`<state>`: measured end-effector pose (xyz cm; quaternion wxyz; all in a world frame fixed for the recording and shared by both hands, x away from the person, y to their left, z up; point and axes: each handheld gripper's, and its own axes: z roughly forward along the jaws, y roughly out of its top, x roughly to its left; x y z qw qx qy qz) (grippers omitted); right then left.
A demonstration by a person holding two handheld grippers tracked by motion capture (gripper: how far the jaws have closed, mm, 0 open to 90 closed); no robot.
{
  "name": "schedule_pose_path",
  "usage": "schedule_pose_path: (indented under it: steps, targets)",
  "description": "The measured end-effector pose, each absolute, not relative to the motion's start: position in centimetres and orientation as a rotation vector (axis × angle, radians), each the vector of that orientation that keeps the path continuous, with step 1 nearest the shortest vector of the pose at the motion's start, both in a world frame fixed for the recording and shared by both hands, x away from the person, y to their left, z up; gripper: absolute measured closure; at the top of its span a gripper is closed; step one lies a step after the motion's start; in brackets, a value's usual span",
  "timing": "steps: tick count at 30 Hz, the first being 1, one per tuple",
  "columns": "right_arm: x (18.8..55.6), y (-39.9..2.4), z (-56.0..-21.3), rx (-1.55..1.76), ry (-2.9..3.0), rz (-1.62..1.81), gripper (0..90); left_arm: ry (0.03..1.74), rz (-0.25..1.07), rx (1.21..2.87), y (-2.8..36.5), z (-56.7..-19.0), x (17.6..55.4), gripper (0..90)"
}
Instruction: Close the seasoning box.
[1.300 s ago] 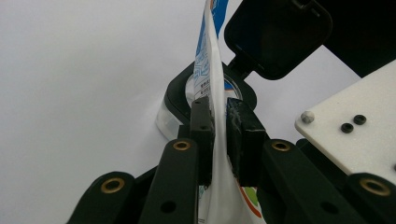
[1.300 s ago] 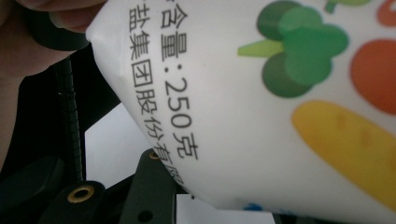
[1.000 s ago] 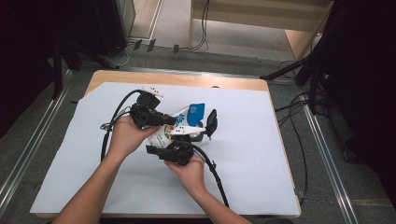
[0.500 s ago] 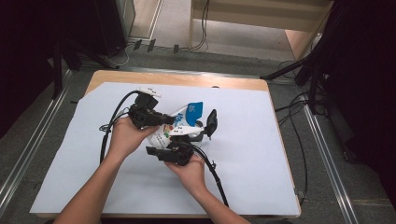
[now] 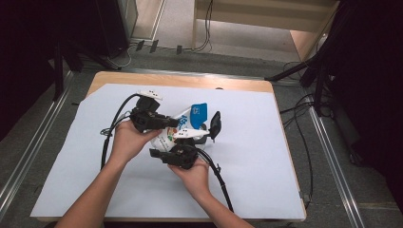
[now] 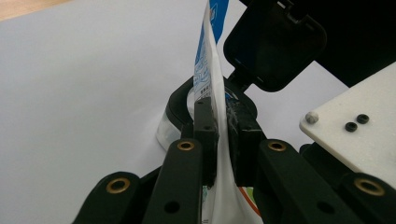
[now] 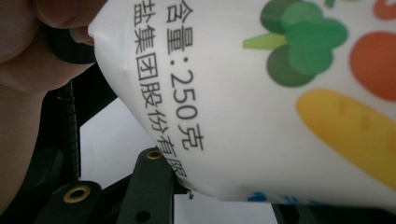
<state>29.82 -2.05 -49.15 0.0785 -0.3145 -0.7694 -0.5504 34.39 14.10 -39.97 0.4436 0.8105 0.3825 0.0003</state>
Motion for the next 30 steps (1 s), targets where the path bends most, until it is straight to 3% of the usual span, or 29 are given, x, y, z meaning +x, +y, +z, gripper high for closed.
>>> schedule_pose_path:
  steps: [6, 21, 30]
  targets:
    - [29.94, -2.2, -49.05, -0.944, -2.262, -1.663, 69.5, 0.95, 0.01, 2.003, 14.11, -39.87, 34.1, 81.6]
    - [29.88, -1.95, -49.13, -0.937, -2.358, -1.638, 63.6, 0.944, 0.058, 2.028, 13.9, -39.96, 33.92, 88.5]
    - [29.59, -1.92, -49.12, -0.947, -2.368, -1.649, 67.4, 0.944, 0.054, 2.025, 13.93, -39.89, 33.9, 88.8]
